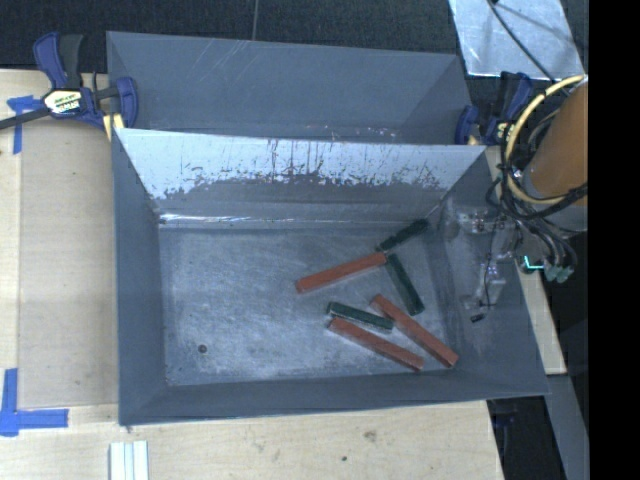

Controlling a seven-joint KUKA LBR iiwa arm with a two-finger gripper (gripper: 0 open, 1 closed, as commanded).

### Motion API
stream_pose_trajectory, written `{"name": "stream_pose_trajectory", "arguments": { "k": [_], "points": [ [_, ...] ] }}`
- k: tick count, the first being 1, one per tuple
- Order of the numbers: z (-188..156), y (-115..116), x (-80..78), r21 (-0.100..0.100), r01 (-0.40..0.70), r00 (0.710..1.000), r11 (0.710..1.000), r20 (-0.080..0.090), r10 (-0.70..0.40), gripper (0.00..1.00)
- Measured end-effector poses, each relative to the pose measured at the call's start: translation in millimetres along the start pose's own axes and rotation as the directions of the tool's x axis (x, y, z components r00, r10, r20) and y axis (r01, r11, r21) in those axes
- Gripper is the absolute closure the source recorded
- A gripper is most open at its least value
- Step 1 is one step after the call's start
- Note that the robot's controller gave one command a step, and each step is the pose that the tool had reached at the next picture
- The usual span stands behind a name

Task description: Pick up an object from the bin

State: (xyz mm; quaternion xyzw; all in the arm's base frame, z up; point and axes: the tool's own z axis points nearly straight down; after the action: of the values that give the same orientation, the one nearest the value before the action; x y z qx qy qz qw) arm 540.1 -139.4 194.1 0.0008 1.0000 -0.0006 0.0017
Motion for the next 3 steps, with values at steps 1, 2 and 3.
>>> {"name": "stream_pose_trajectory", "arguments": {
  "k": [1,2,3],
  "points": [
    [68,76,18.8,-0.005,0.193,0.981,0.981,-0.006,-0.193,0.00],
    [113,58,-72.1,0.001,0.184,0.983,0.983,0.004,-0.184,0.00],
    [124,95,-64.0,-0.003,0.455,0.891,0.891,0.000,-0.455,0.00]
  ]
}}
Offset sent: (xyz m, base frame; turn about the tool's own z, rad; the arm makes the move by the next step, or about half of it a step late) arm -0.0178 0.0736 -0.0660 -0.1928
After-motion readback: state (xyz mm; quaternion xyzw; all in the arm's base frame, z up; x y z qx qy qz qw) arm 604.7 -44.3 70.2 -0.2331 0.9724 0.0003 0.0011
